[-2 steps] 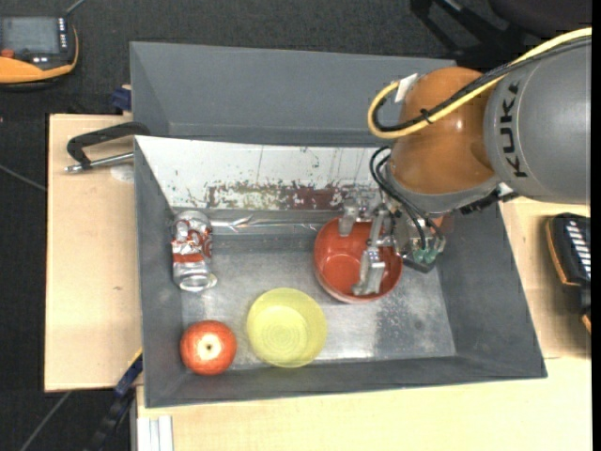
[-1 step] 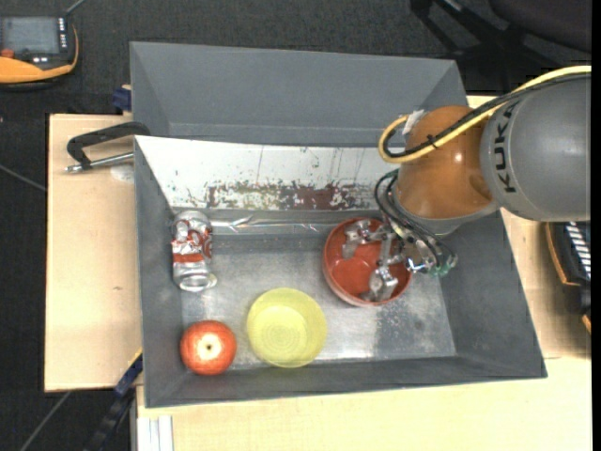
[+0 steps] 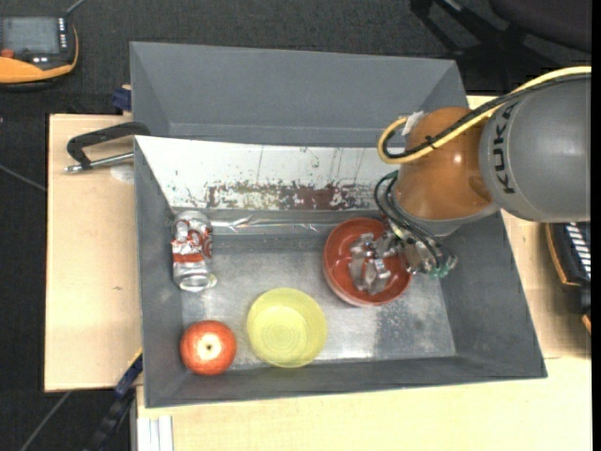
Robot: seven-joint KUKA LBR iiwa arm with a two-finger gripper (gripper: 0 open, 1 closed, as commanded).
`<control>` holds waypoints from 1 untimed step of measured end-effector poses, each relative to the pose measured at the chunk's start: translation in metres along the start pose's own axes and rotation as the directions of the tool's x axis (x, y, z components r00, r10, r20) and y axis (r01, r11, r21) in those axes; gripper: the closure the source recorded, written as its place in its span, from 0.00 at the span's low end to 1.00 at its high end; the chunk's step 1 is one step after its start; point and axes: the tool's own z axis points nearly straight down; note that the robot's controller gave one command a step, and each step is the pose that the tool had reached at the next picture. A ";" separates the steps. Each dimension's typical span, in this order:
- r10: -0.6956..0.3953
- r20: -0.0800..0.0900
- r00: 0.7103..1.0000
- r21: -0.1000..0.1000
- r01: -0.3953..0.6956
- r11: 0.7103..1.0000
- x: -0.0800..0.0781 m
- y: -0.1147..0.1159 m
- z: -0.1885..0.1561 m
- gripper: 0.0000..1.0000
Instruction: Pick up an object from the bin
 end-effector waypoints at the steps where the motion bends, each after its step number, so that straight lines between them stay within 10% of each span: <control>1: 0.174 -0.003 0.985 -0.001 -0.174 0.985 0.013 -0.063 -0.008 1.00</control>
Offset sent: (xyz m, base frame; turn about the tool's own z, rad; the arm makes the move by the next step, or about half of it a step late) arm 0.0029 -0.0641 0.0076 0.1734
